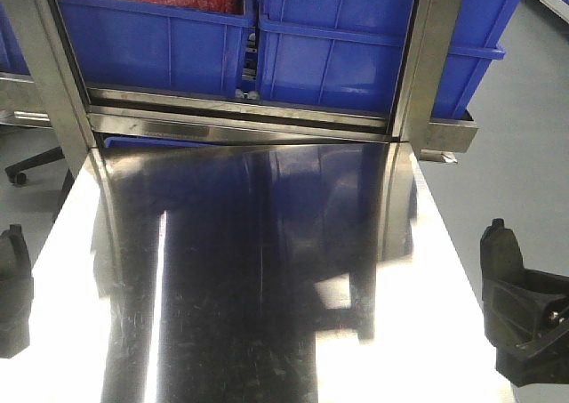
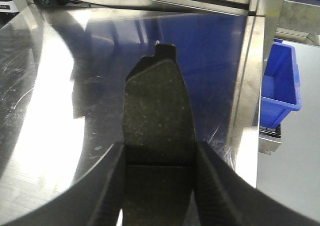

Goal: Move and align brake pads A on conveyor
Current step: 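Close the right gripper on the pad and lift it, then back the base away from the table and turn toward the aisle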

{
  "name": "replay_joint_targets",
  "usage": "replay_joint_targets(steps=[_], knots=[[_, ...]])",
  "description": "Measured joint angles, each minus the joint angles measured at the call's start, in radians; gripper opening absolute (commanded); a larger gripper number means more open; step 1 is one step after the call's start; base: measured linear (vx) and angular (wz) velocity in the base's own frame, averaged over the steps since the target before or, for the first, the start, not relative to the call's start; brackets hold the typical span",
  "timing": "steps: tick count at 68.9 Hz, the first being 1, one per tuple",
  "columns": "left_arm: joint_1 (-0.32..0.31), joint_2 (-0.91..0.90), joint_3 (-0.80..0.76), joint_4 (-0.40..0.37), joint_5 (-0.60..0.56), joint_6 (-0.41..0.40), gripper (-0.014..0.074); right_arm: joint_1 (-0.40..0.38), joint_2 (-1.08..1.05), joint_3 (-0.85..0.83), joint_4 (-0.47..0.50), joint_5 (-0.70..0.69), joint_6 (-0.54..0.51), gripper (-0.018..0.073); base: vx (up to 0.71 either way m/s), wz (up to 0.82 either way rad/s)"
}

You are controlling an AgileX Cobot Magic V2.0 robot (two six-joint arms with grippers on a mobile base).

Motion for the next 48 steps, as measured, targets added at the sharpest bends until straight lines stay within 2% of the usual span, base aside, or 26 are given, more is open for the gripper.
replay_joint_targets(steps=[31, 48], knots=[[0.000, 0.000, 0.000, 0.000, 0.001, 0.000, 0.0135, 0.000, 0.000, 0.000, 0.000, 0.007, 0.000, -0.0010, -0.01, 0.02], [0.000, 0.000, 0.000, 0.000, 0.001, 0.000, 0.0135, 0.000, 0.000, 0.000, -0.001, 0.008, 0.000, -0.0010, -0.08, 0.20]])
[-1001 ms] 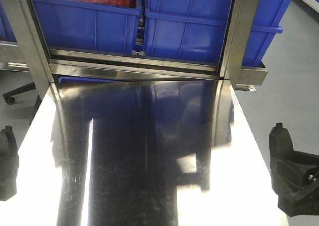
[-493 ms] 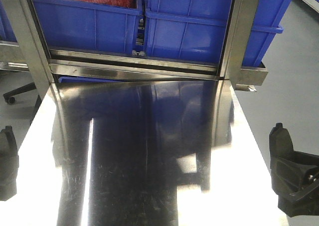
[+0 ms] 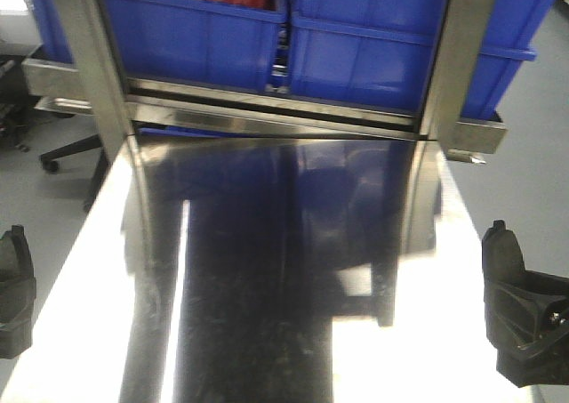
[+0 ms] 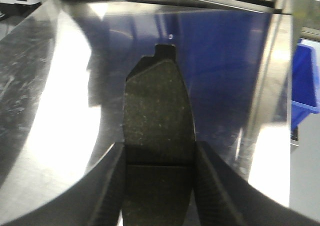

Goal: Move and align brake pads A on conveyor
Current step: 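Back the base away from the table and turn toward the aisle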

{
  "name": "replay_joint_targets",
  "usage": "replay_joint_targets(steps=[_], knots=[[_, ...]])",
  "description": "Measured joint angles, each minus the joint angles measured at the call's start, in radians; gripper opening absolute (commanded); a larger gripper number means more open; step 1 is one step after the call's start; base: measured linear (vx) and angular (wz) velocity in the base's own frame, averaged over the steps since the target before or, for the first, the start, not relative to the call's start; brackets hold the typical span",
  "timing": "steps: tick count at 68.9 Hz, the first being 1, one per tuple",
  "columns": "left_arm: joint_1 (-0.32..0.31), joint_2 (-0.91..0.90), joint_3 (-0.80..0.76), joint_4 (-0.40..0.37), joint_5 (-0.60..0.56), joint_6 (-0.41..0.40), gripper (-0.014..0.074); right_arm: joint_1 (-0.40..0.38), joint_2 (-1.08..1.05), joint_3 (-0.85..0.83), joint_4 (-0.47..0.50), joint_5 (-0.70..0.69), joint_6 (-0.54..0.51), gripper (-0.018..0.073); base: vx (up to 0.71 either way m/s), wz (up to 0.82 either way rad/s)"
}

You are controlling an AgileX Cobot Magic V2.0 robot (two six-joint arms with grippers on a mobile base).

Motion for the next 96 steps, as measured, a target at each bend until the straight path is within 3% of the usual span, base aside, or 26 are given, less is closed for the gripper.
replay_joint_targets(steps=[59, 96], knots=[[0.000, 0.000, 0.000, 0.000, 0.000, 0.000, 0.0135, 0.000, 0.000, 0.000, 0.000, 0.000, 0.000, -0.0010, -0.12, 0.49], [0.000, 0.000, 0.000, 0.001, 0.001, 0.000, 0.0135, 0.000, 0.000, 0.000, -0.002, 0.000, 0.000, -0.0010, -0.07, 0.70]])
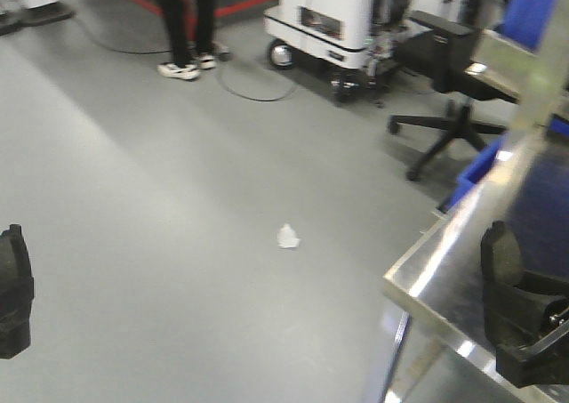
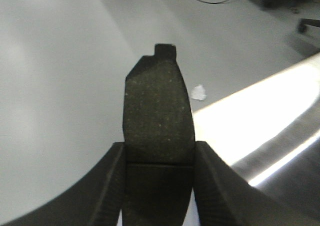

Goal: Move and align brake pads A on conveyor
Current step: 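Back the base away from the table and turn toward the aisle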

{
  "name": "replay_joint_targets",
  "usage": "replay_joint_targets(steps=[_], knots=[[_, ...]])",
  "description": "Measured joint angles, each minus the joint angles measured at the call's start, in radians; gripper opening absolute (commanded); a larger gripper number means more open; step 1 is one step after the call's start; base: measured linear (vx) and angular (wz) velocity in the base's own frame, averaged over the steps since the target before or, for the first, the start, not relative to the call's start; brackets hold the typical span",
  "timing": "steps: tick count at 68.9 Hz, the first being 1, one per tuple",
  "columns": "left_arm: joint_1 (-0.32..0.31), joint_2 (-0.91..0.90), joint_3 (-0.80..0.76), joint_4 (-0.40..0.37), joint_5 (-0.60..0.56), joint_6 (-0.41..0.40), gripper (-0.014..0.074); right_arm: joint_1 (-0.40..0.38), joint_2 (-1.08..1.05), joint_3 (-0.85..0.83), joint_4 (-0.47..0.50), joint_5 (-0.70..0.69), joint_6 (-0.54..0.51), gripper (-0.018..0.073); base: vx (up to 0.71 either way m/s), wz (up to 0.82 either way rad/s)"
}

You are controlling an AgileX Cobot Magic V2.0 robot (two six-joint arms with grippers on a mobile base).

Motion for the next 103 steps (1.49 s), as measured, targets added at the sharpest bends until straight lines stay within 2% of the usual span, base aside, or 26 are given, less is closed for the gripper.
replay_joint_targets(steps=[103], knots=[[0.000, -0.001, 0.000, 0.001, 0.003, 0.000, 0.0135, 0.000, 0.000, 0.000, 0.000, 0.001, 0.000, -0.0010, 0.11, 0.49]])
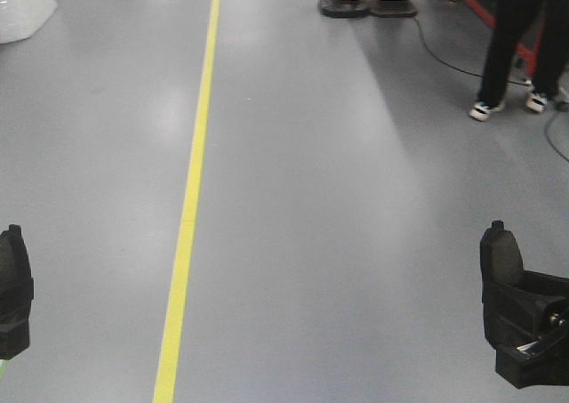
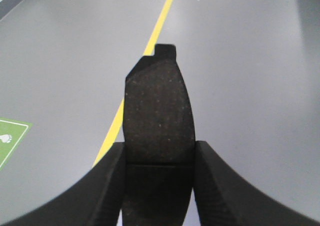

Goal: Move and align brake pads A on conveyor
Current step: 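Back the base away from the table and turn toward the aisle, then drive along the yellow floor line holding both pads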

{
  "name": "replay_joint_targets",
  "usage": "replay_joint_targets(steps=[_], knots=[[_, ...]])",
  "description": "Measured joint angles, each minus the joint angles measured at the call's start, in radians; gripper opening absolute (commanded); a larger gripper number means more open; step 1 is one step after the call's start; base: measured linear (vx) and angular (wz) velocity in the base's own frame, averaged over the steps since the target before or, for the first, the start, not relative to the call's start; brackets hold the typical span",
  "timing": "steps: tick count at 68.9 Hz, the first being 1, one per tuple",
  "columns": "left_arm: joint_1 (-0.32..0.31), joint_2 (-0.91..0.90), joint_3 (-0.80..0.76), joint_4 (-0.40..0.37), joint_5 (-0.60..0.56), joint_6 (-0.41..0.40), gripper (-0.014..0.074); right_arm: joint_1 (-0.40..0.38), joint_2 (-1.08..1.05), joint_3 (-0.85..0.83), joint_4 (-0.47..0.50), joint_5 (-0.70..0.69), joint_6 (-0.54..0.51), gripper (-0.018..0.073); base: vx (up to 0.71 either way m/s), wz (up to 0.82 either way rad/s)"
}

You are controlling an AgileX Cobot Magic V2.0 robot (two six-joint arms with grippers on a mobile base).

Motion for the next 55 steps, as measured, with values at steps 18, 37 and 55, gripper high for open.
replay_joint_targets(steps=[18, 37, 55], knots=[[0.000, 0.000, 0.000, 0.000, 0.002, 0.000, 0.0135, 0.000, 0.000, 0.000, 0.000, 0.000, 0.000, -0.0010, 0.25, 0.30], [0.000, 0.000, 0.000, 0.000, 0.003, 0.000, 0.0135, 0.000, 0.000, 0.000, 0.000, 0.000, 0.000, -0.0010, 0.40, 0.09], [0.000, 0.000, 0.000, 0.000, 0.003, 0.000, 0.0135, 0.000, 0.000, 0.000, 0.000, 0.000, 0.000, -0.0010, 0.52, -0.01]])
